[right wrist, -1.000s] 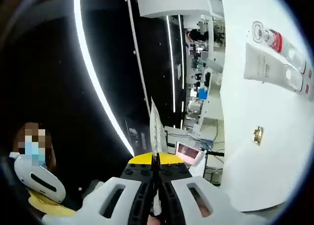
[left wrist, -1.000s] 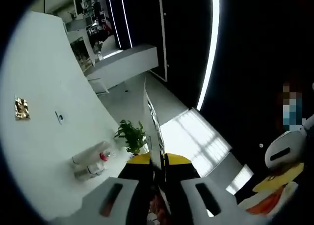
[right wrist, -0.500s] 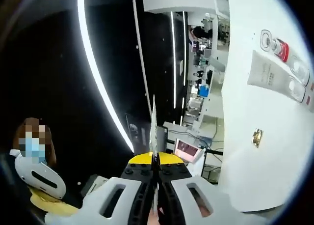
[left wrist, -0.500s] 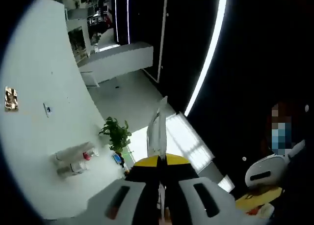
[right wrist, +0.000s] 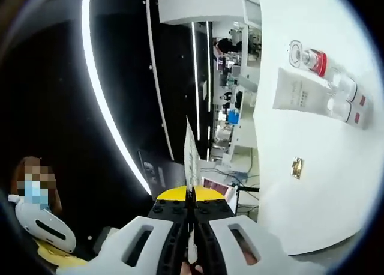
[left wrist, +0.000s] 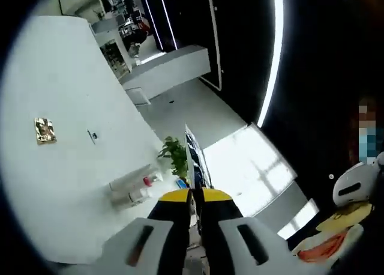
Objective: Arrange the skincare products in the storage area until every visible bottle or jar stands upright without overlapping.
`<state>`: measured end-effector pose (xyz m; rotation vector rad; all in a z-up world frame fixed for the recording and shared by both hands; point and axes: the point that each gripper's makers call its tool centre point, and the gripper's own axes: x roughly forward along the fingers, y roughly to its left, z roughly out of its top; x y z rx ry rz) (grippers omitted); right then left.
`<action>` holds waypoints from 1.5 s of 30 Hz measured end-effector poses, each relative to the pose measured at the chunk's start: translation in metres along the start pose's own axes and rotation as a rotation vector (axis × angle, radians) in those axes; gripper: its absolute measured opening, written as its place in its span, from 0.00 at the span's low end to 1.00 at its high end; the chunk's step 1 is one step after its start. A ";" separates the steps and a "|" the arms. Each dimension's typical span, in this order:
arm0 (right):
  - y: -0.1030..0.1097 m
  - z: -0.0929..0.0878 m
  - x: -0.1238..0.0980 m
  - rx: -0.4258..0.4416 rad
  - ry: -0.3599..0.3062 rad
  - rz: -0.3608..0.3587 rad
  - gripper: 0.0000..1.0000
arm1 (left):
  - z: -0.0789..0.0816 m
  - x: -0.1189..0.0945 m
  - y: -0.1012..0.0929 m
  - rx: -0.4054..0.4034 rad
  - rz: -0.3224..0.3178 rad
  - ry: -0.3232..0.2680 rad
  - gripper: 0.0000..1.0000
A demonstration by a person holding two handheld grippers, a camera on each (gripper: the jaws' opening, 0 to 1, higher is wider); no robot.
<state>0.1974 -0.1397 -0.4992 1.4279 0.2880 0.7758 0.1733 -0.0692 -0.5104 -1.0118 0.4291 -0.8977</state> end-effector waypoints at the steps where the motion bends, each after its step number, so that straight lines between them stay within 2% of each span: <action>1: -0.001 -0.001 0.000 0.009 0.005 -0.002 0.01 | -0.001 0.002 -0.001 -0.008 -0.007 -0.007 0.00; 4: -0.004 -0.005 0.001 0.029 0.016 -0.012 0.01 | 0.002 0.005 -0.001 -0.056 -0.021 -0.027 0.00; 6: -0.009 -0.002 0.000 0.037 0.001 -0.028 0.01 | 0.006 0.006 -0.001 -0.066 -0.034 -0.046 0.00; 8: -0.020 -0.003 -0.001 -0.028 0.022 -0.078 0.01 | 0.012 0.007 -0.014 -0.133 -0.108 -0.075 0.00; 9: -0.019 -0.007 0.000 -0.016 0.041 -0.069 0.01 | 0.016 0.008 -0.022 -0.170 -0.155 -0.091 0.00; 10: -0.018 -0.007 0.001 -0.009 0.033 -0.064 0.01 | 0.016 0.008 -0.025 -0.171 -0.169 -0.093 0.00; 13: -0.017 -0.005 0.002 0.005 0.022 -0.055 0.01 | 0.017 0.008 -0.021 -0.151 -0.149 -0.093 0.00; 17: -0.029 -0.003 -0.001 -0.041 0.036 -0.111 0.01 | 0.009 0.004 0.014 -0.093 0.016 -0.057 0.00; 19: -0.033 -0.002 -0.002 -0.037 0.038 -0.114 0.01 | 0.004 0.004 0.024 -0.061 0.057 -0.039 0.00; 21: -0.036 -0.003 -0.002 -0.011 0.037 -0.114 0.01 | 0.001 0.005 0.024 -0.071 0.051 -0.036 0.00; 23: -0.041 -0.003 -0.002 0.008 0.032 -0.122 0.01 | -0.005 0.006 0.031 -0.083 0.071 -0.009 0.01; 28: -0.049 -0.004 -0.002 0.018 0.048 -0.140 0.01 | -0.014 0.008 0.040 -0.042 0.108 0.047 0.08; 31: -0.053 -0.005 0.000 0.019 0.063 -0.149 0.01 | -0.017 0.008 0.046 -0.032 0.130 0.074 0.05; 32: -0.055 -0.004 -0.001 0.007 0.064 -0.158 0.01 | -0.018 0.008 0.049 -0.024 0.144 0.081 0.00; 33: -0.059 -0.002 -0.001 -0.008 0.063 -0.173 0.01 | -0.016 0.007 0.052 -0.007 0.154 0.079 0.00; 37: -0.081 -0.003 -0.005 -0.169 0.128 -0.286 0.01 | -0.013 0.008 0.051 -0.053 0.139 0.069 0.00; 39: -0.084 -0.003 -0.004 -0.226 0.143 -0.304 0.01 | -0.012 0.009 0.052 -0.075 0.131 0.058 0.00; 41: -0.085 -0.003 -0.002 -0.245 0.145 -0.313 0.02 | -0.013 0.009 0.055 -0.063 0.145 0.060 0.00; 45: -0.084 0.000 0.001 -0.284 0.147 -0.292 0.02 | -0.011 0.008 0.061 -0.094 0.147 0.043 0.00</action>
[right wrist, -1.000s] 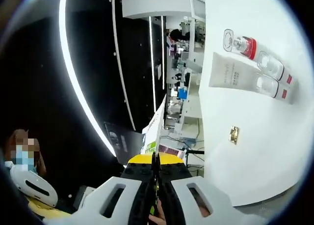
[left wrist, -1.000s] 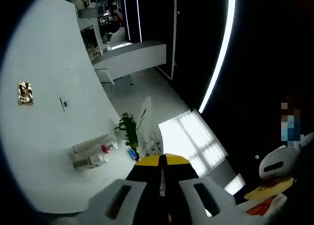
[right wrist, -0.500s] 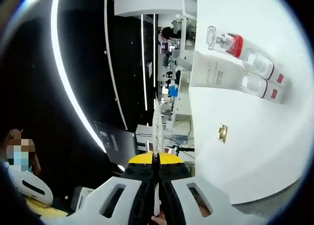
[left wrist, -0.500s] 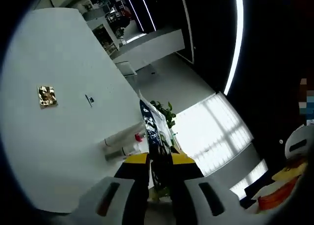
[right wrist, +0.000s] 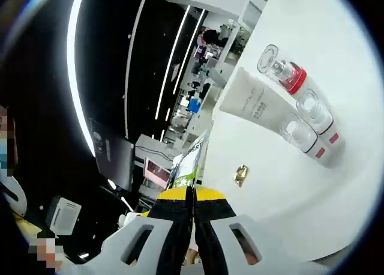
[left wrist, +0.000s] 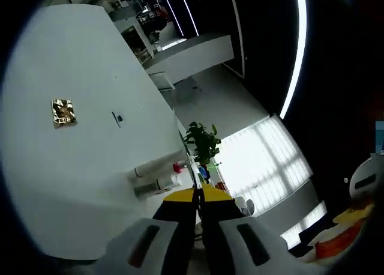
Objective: Arrange the skincare products in the storage area until every visible bottle or jar stands upright without overlapping.
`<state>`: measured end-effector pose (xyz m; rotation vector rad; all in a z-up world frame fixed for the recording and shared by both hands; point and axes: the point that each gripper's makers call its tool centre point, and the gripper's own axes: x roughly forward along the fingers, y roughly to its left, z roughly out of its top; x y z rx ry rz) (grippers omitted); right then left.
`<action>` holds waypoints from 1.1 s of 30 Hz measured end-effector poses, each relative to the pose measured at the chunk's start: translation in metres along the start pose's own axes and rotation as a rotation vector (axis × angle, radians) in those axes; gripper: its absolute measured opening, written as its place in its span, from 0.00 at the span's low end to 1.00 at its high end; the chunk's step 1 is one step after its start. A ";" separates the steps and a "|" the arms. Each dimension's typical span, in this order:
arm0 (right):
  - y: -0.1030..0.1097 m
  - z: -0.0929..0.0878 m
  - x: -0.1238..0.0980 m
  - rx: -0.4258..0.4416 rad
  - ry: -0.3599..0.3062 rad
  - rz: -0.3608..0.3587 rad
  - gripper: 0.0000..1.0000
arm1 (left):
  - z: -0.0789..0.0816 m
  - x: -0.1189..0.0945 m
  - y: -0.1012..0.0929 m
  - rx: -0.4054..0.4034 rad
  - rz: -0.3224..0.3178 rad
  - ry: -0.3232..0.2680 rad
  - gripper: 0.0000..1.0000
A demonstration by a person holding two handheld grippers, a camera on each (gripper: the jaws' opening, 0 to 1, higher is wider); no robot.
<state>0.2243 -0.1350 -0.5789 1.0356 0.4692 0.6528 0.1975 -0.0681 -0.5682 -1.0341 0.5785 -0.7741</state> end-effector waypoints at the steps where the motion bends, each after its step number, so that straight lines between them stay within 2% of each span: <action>1: 0.000 0.002 0.001 -0.037 -0.004 0.008 0.03 | 0.000 0.001 0.000 0.001 0.000 -0.003 0.00; 5: -0.002 0.001 -0.001 -0.181 0.024 0.011 0.08 | 0.000 0.003 0.003 0.002 0.001 -0.008 0.00; 10: 0.005 -0.002 -0.003 -0.266 0.058 0.059 0.27 | 0.002 0.007 0.008 -0.010 0.005 -0.028 0.00; 13: 0.010 -0.006 -0.006 -0.355 0.096 0.090 0.45 | 0.002 0.011 0.012 -0.012 0.013 -0.033 0.00; 16: 0.017 -0.007 -0.007 -0.372 0.103 0.124 0.65 | 0.003 0.014 0.015 -0.016 0.021 -0.039 0.00; 19: 0.020 -0.011 -0.009 -0.404 0.125 0.136 0.80 | 0.005 0.016 0.018 -0.026 0.025 -0.047 0.00; 25: 0.012 -0.018 -0.015 -0.509 0.190 0.116 0.83 | 0.003 0.020 0.030 -0.023 0.057 -0.042 0.00; 33: -0.003 -0.018 -0.023 -0.559 0.207 0.065 0.95 | -0.001 0.021 0.041 -0.035 0.079 -0.037 0.00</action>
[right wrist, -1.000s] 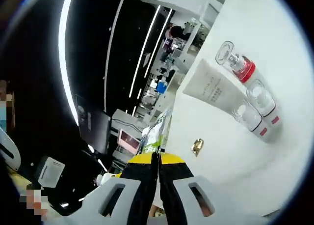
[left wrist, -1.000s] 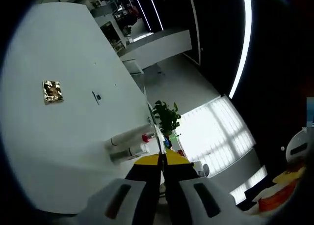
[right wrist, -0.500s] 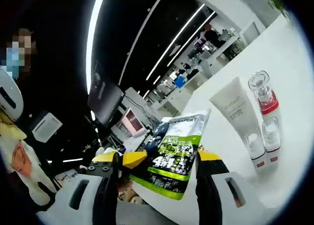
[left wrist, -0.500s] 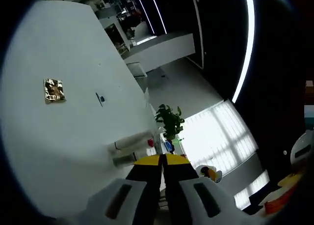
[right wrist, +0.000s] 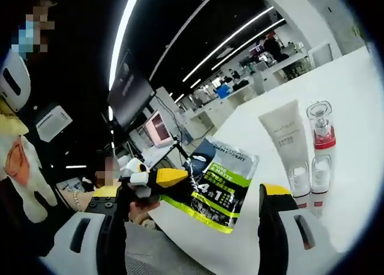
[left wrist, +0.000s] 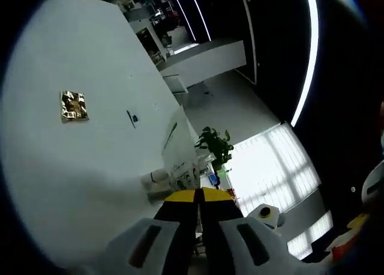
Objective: Arrange the skincare products in the storage area until every visible bottle or jar stands upright without overlapping.
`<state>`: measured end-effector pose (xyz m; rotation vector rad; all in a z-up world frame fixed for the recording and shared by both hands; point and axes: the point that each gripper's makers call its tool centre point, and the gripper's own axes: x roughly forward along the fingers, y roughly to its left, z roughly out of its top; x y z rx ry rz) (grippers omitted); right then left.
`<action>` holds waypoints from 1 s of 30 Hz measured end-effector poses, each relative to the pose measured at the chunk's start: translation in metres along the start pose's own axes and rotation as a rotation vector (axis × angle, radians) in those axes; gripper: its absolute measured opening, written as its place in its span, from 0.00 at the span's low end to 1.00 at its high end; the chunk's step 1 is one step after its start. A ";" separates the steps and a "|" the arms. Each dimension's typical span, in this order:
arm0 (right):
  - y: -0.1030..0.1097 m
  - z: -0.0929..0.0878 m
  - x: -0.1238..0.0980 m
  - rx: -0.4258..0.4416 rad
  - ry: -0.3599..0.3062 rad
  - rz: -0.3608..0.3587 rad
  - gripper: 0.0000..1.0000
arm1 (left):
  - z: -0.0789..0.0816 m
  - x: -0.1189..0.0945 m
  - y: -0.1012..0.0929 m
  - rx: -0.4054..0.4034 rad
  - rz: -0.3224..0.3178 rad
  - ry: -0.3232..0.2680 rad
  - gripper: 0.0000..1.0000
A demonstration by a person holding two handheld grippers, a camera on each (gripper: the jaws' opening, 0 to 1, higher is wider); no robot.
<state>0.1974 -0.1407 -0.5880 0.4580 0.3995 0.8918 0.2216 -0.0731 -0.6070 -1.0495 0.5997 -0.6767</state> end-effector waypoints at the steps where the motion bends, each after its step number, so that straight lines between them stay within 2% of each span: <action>1: -0.001 -0.001 -0.001 -0.004 0.002 -0.005 0.97 | 0.000 0.001 0.001 -0.001 0.002 0.001 0.00; 4: -0.005 -0.003 -0.005 -0.008 0.007 -0.024 1.00 | -0.002 0.003 0.006 -0.006 0.011 0.003 0.00; 21: -0.030 -0.012 -0.034 -0.005 0.011 -0.148 1.00 | -0.018 0.027 0.030 -0.017 0.049 0.055 0.00; 24: -0.034 -0.009 -0.035 -0.005 -0.002 -0.170 1.00 | -0.020 0.032 0.035 -0.009 0.057 0.064 0.00; 30: -0.037 -0.011 -0.036 -0.017 0.012 -0.194 1.00 | -0.027 0.041 0.047 0.002 0.080 0.085 0.00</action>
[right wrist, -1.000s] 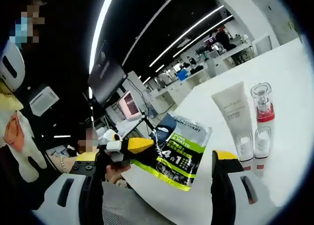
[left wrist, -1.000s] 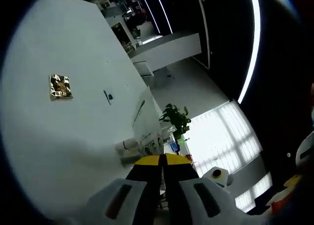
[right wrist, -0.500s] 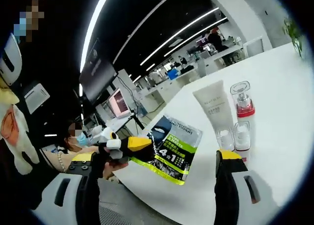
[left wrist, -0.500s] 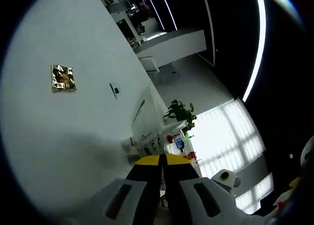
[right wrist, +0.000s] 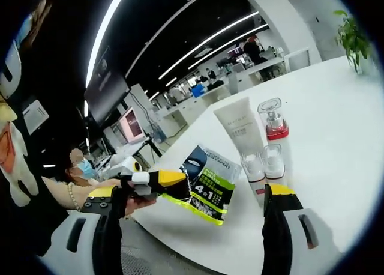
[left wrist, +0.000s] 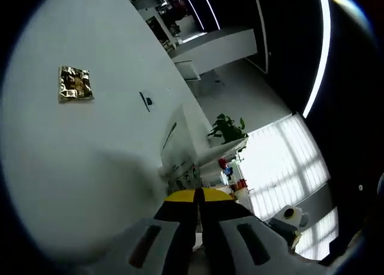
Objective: Arrange the skincare products in the storage area until every visible bottle or jar stands upright without overlapping.
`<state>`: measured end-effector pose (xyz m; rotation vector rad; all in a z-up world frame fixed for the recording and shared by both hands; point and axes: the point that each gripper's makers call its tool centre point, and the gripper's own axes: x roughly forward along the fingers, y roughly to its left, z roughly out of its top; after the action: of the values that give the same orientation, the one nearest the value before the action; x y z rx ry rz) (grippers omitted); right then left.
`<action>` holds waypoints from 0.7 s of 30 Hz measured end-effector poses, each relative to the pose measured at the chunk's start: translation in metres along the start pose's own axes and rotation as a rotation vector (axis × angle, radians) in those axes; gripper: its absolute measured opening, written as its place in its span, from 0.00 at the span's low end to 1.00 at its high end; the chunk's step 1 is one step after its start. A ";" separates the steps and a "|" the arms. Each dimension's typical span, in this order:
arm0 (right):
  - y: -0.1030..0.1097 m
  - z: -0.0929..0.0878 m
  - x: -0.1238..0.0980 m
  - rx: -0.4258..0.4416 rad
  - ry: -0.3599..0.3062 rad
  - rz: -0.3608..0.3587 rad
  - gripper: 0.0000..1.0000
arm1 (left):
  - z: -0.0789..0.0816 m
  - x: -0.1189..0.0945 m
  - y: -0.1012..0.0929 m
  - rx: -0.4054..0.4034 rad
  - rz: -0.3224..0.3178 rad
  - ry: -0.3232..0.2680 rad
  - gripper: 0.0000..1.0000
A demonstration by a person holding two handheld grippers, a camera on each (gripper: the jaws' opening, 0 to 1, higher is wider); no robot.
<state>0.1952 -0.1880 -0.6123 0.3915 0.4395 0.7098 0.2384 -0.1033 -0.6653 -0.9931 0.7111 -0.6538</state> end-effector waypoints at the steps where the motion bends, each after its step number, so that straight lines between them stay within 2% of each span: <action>1: -0.001 0.000 0.000 0.004 -0.002 -0.002 1.00 | -0.001 0.001 0.002 -0.001 0.002 0.002 0.00; 11: -0.003 -0.001 0.000 0.003 0.006 -0.026 1.00 | -0.007 0.008 0.025 0.012 0.057 0.032 0.00; 18: -0.003 -0.001 0.000 0.011 0.007 -0.032 1.00 | -0.010 0.007 0.050 0.035 0.173 0.047 0.00; 21: -0.005 -0.001 -0.001 0.015 0.004 -0.034 1.00 | -0.012 0.007 0.056 0.082 0.209 0.061 0.00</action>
<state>0.1968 -0.1913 -0.6152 0.3963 0.4544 0.6744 0.2423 -0.0927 -0.7221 -0.8137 0.8232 -0.5276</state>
